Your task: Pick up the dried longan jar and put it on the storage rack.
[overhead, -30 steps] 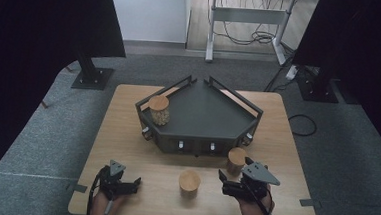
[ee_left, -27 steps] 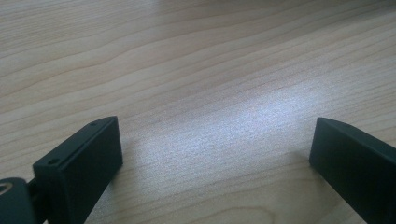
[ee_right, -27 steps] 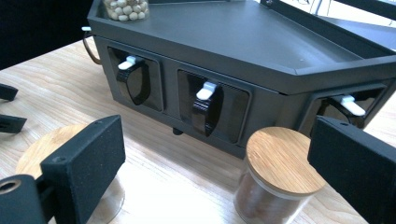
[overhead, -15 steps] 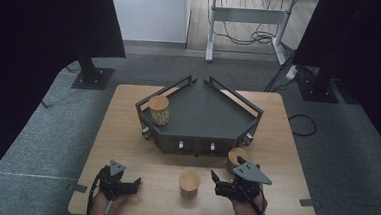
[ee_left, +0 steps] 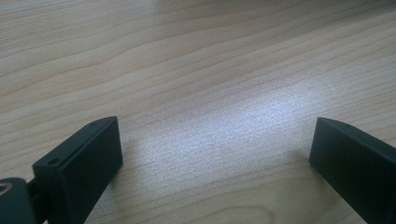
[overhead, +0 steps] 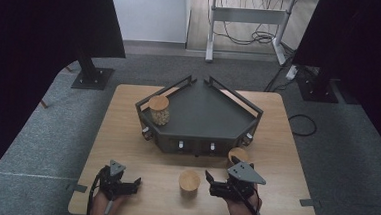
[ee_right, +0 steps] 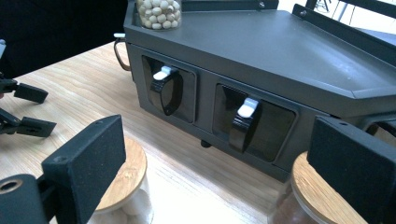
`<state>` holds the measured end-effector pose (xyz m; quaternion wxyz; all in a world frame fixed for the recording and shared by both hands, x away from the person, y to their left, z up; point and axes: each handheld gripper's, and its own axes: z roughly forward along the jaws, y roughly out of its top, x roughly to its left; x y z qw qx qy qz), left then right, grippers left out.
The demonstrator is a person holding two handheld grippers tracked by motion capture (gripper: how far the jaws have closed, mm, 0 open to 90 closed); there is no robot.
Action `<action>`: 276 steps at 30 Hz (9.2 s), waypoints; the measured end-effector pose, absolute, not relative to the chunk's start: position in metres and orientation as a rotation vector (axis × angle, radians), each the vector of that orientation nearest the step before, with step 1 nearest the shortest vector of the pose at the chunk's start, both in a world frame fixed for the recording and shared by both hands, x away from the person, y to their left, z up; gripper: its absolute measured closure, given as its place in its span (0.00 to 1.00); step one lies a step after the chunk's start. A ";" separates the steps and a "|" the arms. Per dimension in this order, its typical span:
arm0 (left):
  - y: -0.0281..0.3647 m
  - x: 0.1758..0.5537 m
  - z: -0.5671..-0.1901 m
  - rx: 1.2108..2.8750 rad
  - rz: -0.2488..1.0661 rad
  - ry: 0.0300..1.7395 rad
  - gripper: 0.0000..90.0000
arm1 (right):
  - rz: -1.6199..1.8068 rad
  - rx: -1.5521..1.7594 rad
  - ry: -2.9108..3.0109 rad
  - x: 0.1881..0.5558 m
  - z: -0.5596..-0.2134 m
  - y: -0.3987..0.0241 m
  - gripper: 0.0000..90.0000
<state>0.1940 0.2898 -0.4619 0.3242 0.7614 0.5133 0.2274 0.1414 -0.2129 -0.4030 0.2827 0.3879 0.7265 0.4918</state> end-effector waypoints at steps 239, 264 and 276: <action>0.294 0.193 -0.462 2.026 0.572 1.289 0.03 | 1.371 0.871 2.098 0.187 -0.362 -0.161 0.25; 0.294 0.193 -0.462 2.027 0.571 1.289 0.03 | 1.392 0.872 2.091 0.214 -0.333 -0.162 0.25; 0.294 0.194 -0.462 2.029 0.570 1.287 0.03 | 1.401 0.867 2.083 0.229 -0.325 -0.162 0.25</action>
